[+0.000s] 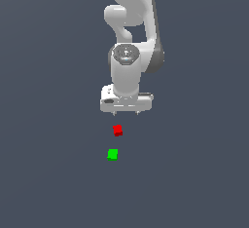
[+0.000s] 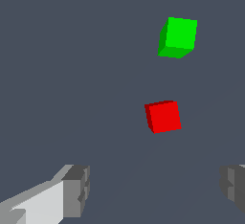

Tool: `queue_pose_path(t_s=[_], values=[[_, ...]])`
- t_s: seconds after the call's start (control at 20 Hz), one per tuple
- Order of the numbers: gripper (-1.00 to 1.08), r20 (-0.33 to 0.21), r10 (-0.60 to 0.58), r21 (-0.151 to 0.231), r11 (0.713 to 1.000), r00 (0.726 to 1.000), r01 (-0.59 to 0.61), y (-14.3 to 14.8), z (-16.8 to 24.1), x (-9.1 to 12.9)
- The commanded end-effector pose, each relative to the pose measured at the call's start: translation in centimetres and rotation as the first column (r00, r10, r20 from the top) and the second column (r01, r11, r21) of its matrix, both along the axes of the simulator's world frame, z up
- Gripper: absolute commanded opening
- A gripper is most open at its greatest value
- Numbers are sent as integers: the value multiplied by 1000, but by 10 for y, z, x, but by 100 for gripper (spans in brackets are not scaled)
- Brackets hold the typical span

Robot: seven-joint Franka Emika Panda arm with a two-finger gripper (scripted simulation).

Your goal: Stack the red cube on top of the green cube.

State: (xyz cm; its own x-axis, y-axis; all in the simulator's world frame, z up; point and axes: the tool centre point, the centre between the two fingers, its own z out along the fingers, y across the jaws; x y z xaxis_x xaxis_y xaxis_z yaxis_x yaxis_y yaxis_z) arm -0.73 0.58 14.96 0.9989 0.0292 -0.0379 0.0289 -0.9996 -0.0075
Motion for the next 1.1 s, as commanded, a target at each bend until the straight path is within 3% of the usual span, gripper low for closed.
queue_pose_path(t_s=[0.0, 0.35, 1.05], values=[[100, 0, 0, 0, 1000, 1000, 0, 0, 0, 0], [100, 6, 28, -1, 1000, 1000, -28, -6, -12, 2], [100, 36, 175, -6, 985, 984, -174, -38, -75, 17]])
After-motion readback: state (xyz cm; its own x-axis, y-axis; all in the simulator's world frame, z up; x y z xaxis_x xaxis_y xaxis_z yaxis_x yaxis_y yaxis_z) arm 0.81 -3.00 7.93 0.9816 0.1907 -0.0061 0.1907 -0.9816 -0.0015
